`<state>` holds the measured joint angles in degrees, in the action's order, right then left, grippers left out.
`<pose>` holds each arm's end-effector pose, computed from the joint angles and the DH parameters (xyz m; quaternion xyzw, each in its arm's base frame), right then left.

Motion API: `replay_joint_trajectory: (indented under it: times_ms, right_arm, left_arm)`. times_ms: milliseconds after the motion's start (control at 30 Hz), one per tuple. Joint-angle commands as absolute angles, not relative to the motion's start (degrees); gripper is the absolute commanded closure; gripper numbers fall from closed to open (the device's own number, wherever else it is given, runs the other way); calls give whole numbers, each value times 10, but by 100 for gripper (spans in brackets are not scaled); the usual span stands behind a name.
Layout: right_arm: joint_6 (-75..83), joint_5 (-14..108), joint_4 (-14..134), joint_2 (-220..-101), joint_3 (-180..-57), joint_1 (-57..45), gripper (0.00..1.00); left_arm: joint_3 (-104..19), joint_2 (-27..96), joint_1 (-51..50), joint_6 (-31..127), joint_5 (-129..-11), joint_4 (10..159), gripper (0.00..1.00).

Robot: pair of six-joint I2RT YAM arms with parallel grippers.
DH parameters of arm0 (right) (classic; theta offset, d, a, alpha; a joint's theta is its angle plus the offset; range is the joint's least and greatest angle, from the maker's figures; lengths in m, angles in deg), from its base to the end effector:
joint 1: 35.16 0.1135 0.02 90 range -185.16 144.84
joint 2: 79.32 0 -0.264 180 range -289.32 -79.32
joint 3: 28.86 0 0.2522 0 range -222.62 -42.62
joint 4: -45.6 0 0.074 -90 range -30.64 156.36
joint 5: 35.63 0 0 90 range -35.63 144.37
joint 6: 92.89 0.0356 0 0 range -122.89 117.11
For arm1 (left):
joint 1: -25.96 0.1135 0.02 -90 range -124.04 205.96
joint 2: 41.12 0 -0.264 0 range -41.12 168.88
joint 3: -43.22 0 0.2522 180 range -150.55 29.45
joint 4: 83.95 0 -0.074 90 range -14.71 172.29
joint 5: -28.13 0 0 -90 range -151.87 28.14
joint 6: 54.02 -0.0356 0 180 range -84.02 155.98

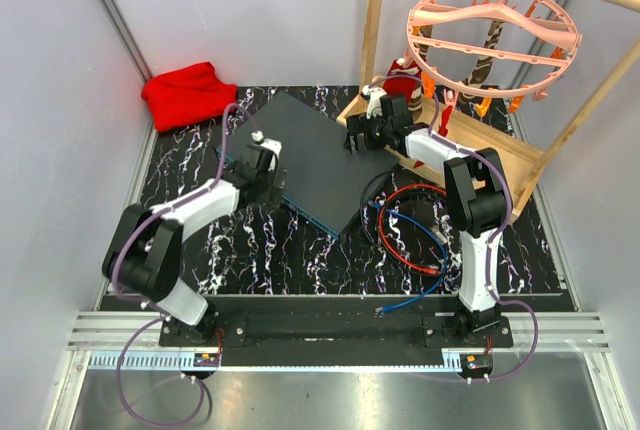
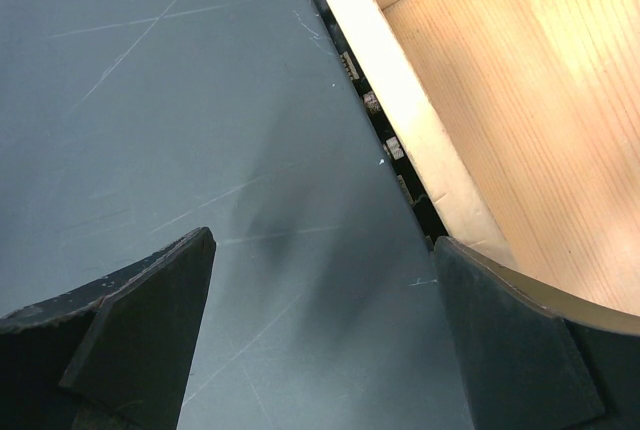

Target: Insert the plug into the switch port

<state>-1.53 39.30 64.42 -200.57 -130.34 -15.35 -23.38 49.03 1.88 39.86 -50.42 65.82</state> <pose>0.4475 0.1710 0.1863 -0.1993 0.8726 0.1951 0.4010 0.2916 -0.1226 0.1889 0.1353 0.9365 0.0173 0.3230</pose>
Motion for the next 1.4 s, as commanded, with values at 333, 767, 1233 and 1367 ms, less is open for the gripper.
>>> replay_joint_trajectory:
  times_ms: [333, 767, 1233, 1367]
  right_arm:
    - [2, 394, 737, -2017, -1280, -150, 0]
    - [5, 382, 739, -2017, -1266, -150, 0]
    - [21, 339, 783, -2027, -1273, -149, 0]
    - [30, 336, 789, -2019, -1261, -145, 0]
  left_arm:
    - [-164, 426, 24, 725, -443, 644, 30]
    - [-175, 520, 22, 794, -491, 685, 30]
    - [-199, 549, 23, 861, -545, 770, 30]
    - [-183, 530, 21, 908, -565, 790, 30]
